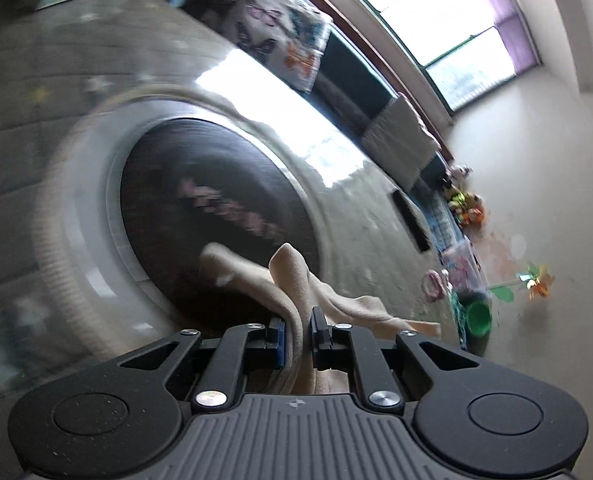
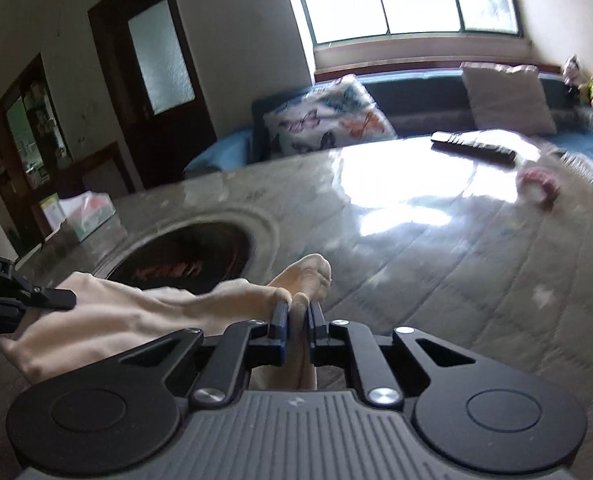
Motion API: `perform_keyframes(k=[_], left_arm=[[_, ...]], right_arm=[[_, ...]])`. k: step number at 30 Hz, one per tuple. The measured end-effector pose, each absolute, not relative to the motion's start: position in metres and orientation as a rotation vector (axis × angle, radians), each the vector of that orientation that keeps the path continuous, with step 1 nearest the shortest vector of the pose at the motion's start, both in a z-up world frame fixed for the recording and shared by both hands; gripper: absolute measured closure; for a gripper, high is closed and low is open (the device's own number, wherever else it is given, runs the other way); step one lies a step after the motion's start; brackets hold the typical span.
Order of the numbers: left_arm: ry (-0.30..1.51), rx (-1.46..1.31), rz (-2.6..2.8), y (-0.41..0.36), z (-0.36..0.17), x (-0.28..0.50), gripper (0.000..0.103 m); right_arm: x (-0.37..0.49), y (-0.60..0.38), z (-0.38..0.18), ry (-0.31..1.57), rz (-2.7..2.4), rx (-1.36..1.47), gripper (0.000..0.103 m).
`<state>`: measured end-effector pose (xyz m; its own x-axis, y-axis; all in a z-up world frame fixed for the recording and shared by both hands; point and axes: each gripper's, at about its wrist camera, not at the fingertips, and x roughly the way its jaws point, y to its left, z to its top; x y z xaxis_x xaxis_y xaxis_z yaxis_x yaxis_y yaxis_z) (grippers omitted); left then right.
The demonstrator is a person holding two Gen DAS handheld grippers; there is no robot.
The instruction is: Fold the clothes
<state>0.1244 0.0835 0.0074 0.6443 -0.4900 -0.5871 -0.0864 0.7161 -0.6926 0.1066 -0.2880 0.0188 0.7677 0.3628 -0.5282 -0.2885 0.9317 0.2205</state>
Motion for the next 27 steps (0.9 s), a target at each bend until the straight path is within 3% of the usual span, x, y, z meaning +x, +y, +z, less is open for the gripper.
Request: perform_keyframes(k=[13,27], left_arm=[[0.887,-0.639,-0.419,-0.035,0.022,0.204,0.091],[0.922,-0.469,-0.388,-0.079,0.004,0.239,0.085]], right_arm=[[0.134,-0.375,0.055,0.524,0.124,0.086,0.095],[0.177,-0.426,0.024,0.593,-0.026,0.088,0.092]])
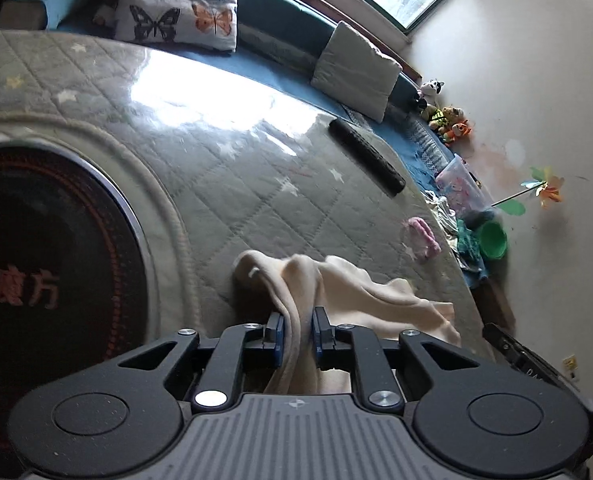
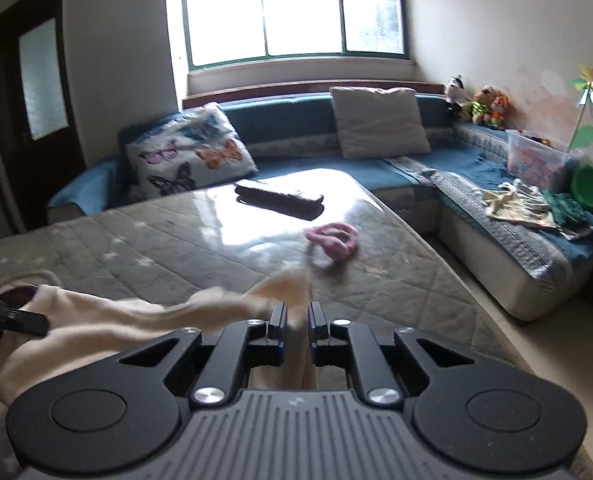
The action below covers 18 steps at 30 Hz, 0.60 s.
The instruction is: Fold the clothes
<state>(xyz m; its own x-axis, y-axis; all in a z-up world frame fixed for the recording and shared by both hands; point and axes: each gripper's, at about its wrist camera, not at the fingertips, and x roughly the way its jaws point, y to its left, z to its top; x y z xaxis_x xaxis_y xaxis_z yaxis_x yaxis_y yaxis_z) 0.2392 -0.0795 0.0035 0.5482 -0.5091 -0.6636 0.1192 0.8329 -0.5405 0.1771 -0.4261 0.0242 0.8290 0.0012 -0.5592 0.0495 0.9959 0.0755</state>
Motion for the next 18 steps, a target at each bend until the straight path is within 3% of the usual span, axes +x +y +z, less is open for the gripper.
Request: perform_keyframes(k=[2,18], left_arm=[[0.913,-0.457,-0.376,-0.076,0.007,0.238,0.079],[0.872,-0.349,-0.378,-0.079,0.006,0.244,0.081]], right_arm=[[0.179,-0.429,0.023,0.597,-0.03,0.089,0.092],[0.226,-0.366,0.001,0.688,0.201,0.064,0.092]])
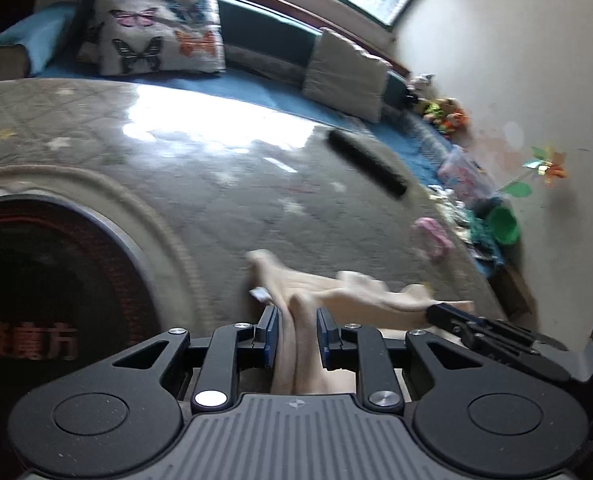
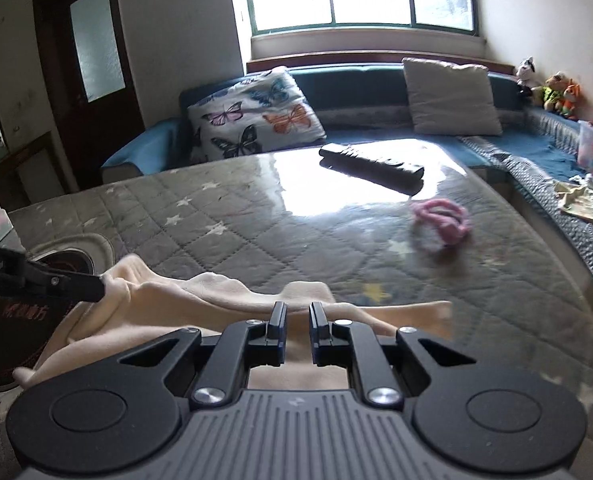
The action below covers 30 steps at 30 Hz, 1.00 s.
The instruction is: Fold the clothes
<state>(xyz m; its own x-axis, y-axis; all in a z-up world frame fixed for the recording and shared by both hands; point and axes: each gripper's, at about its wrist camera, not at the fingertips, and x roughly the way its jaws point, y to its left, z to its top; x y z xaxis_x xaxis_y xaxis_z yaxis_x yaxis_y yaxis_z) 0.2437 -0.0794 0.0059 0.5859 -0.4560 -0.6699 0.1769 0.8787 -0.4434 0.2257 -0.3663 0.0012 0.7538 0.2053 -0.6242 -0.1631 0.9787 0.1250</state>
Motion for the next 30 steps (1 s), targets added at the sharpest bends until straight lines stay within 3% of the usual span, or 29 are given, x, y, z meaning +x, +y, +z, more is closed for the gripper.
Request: perform_keyframes(k=[9,12,18,30], left_arm=[[0.848,-0.396,-0.39,-0.072,0.013,0.247,0.079],[0.862,-0.393,-0.466,-0.092,0.013,0.251,0.079],[0.928,-0.375,-0.511,-0.126,-0.004,0.271,0.079],[0.943,-0.399,-0.488,-0.12,-0.014,0.283,0.079]], right_arm=[[0.237,-0.359,-0.009,0.701,0.203,0.057,0.09],[0.236,-0.356,-0.005,0.689,0.218,0.061,0.08],[0.245,-0.346,-0.011,0.694,0.217,0.042,0.078],[0.239,-0.341,-0.003,0.682,0.231,0.019,0.065]])
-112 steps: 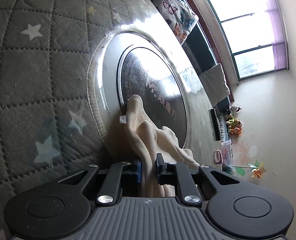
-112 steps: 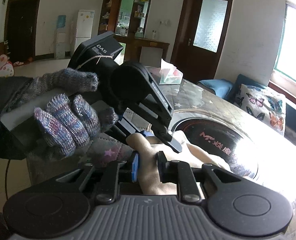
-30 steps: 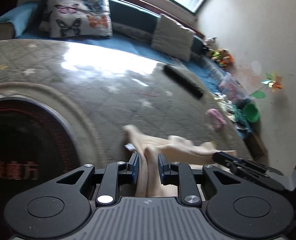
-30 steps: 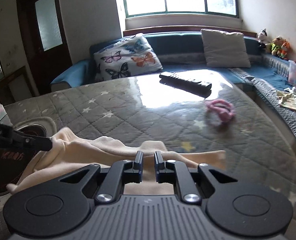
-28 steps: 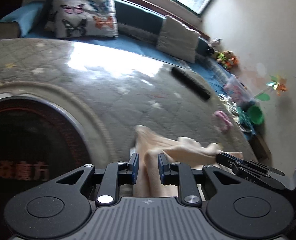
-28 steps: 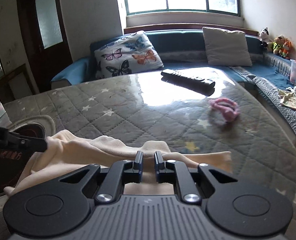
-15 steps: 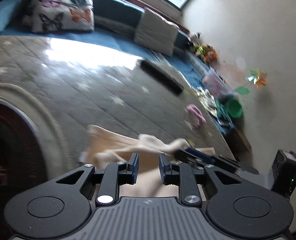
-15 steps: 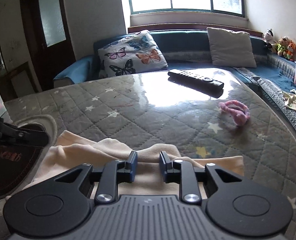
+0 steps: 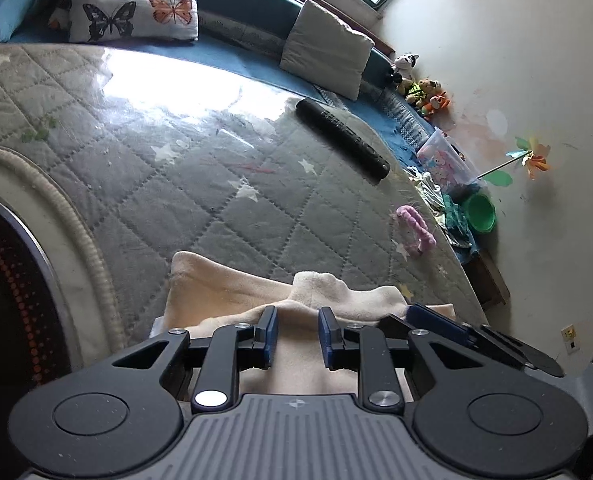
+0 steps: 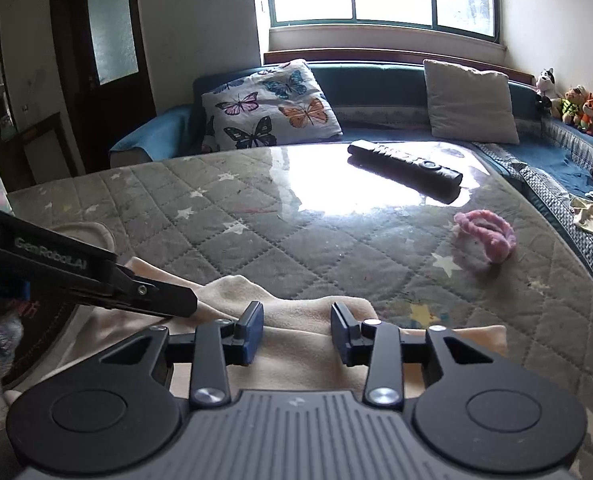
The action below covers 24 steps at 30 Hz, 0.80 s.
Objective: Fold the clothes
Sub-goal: 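Lower the folded shirt onto the table and open both grippers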
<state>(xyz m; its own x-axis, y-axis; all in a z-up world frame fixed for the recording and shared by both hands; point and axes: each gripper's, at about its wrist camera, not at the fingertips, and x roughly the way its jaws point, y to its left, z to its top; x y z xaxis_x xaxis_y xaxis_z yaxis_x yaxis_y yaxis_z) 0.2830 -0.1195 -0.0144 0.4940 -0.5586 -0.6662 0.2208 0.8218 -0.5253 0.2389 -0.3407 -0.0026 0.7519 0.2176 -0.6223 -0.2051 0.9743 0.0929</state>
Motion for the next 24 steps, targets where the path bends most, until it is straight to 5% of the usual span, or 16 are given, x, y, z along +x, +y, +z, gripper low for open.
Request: perform_keyframes(k=[6,21,24], left_arm=[[0.882,-0.342,-0.498,-0.109,0.006,0.248,0.073],[0.861,-0.159,-0.484,-0.095,-0.007,0.184,0.071],[0.834,-0.143,-0.487,-0.089,-0.005,0.178,0.06]], right_arm=[[0.195,-0.344,0.014,0.661,0.235,-0.009,0.057],[0.108,-0.367,-0.002,0.672,0.116,0.004,0.057],[0.103,-0.363,0.002,0.674,0.094,0.005,0.057]])
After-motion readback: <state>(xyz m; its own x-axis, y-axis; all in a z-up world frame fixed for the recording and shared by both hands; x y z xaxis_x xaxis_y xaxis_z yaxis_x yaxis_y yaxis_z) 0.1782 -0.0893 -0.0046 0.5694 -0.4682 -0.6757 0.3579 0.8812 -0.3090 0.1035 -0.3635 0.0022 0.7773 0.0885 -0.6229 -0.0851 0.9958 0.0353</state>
